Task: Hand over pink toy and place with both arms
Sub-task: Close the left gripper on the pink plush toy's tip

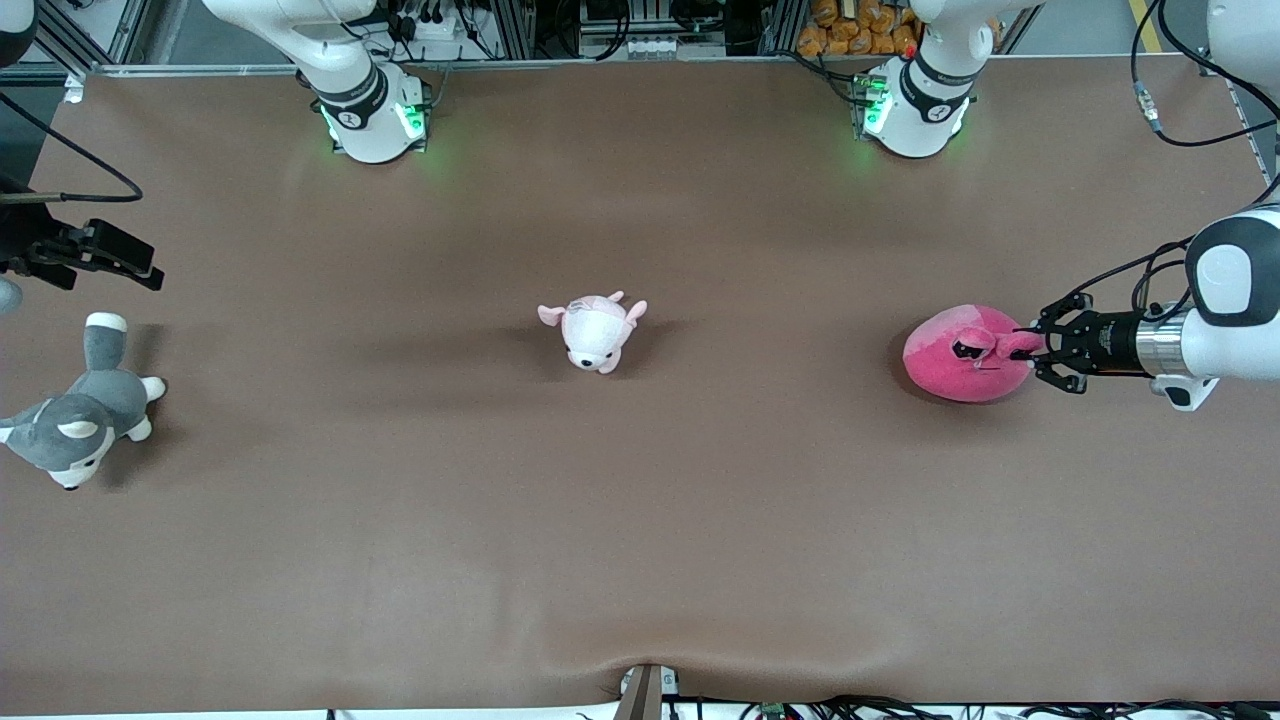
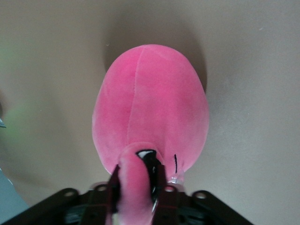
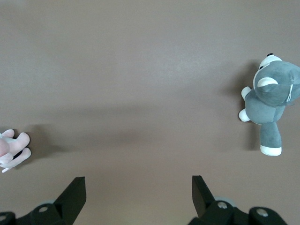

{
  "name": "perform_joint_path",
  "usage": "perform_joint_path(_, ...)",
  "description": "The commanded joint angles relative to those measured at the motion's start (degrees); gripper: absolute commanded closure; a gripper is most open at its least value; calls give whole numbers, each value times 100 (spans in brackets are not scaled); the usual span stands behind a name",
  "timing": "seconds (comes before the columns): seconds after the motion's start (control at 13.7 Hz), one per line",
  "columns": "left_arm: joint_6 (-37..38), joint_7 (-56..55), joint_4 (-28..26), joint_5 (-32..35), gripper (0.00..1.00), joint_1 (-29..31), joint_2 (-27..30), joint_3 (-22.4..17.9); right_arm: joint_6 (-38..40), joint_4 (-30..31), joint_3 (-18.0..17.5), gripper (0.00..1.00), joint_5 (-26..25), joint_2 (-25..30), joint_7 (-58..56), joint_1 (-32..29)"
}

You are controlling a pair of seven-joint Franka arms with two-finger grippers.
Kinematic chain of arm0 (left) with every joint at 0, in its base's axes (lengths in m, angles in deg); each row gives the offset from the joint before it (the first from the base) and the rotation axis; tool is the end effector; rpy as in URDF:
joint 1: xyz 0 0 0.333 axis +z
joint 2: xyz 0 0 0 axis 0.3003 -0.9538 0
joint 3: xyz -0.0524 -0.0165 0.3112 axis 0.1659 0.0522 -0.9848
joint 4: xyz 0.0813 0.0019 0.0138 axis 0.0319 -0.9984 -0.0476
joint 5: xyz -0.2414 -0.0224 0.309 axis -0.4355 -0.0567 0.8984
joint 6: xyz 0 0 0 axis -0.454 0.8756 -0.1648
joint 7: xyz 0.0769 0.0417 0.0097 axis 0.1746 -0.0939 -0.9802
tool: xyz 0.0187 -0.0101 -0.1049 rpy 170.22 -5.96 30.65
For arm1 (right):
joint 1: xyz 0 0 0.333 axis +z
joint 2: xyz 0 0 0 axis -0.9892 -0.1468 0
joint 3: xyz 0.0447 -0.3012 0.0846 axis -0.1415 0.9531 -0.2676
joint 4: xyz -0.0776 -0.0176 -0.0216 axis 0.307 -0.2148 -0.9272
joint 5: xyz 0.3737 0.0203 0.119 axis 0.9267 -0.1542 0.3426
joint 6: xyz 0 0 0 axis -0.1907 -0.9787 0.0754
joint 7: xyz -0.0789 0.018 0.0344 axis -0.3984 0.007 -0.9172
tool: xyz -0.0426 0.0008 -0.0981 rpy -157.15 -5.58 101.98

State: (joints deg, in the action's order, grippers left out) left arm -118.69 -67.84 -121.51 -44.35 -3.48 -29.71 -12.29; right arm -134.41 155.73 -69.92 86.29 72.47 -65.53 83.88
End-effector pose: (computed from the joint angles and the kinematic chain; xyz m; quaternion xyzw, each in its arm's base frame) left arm 0.5792 0.0833 0.3205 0.7033 0.6654 -0.2494 0.0179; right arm 0.5608 -0.0166 0.6225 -0.9998 0.0122 0.0157 0.0076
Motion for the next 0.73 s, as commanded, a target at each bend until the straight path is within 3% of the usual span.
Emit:
perform_joint_path(0.0,-8,-98,82,-105,100,-20,-9,63,42,-59,-33,0,-37,-19,-42,-47)
perform_joint_path(0.22,202,-80,301,-123,100,-28,35,125,42,-51,-33,0,-37,-19,-42,-65)
perform_joint_path(0.44,1009,-500,994,-621,100,-37,44,257,42,-51,-33,0,-37,-19,-42,-65)
perform_joint_path(0.66,1336,-1474,1872,-764,100,-134,53,756,33,-51,-33,0,-37,-19,-42,-65)
